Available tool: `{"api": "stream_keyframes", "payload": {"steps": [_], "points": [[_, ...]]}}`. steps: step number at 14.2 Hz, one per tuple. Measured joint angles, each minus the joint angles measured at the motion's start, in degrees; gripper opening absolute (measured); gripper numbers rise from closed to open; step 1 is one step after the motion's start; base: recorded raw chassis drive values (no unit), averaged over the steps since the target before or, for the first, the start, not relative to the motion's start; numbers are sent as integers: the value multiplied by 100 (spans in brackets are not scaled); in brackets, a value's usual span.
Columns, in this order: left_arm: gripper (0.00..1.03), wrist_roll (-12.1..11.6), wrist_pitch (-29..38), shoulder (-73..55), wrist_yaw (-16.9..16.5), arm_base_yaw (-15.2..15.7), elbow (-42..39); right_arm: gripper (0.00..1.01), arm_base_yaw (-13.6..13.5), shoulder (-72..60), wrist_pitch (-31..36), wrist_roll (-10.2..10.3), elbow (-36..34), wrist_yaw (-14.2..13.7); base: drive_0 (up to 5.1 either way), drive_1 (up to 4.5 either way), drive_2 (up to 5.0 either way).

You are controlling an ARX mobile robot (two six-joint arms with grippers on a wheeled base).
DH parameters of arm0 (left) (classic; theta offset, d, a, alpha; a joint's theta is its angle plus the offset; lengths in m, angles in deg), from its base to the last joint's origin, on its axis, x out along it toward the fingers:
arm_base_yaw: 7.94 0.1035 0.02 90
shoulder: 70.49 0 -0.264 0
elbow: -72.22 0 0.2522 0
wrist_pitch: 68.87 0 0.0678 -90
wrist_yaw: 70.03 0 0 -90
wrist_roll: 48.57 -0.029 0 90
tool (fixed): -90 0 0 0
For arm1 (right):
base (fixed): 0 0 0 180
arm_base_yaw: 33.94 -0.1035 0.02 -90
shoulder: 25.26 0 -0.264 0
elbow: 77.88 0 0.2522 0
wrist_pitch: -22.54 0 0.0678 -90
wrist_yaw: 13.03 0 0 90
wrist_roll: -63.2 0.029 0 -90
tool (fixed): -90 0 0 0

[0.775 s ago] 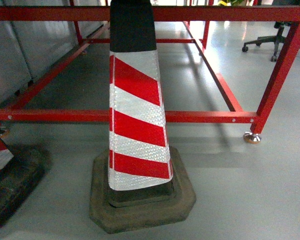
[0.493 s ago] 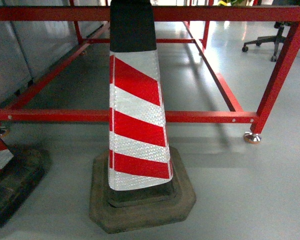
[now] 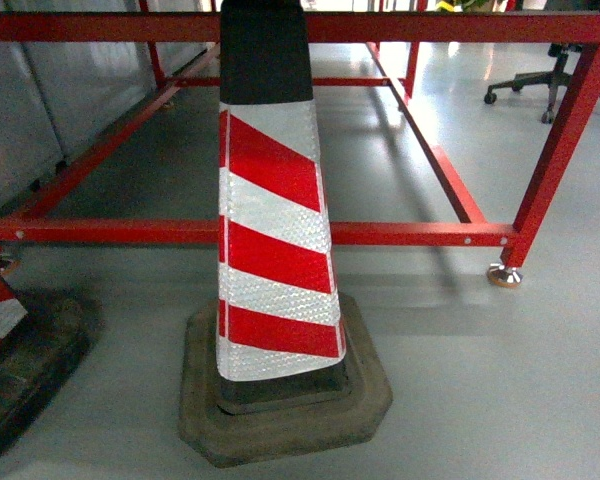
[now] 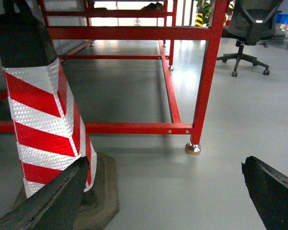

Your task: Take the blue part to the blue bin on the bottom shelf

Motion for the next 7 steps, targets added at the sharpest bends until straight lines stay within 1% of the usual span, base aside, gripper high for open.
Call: {"api": "stream_keyframes", "payload": {"steps": [7], "points": [[98, 0, -2, 0, 0, 0, 0, 98, 0, 0, 0, 0, 0, 0, 0, 0, 0]]}}
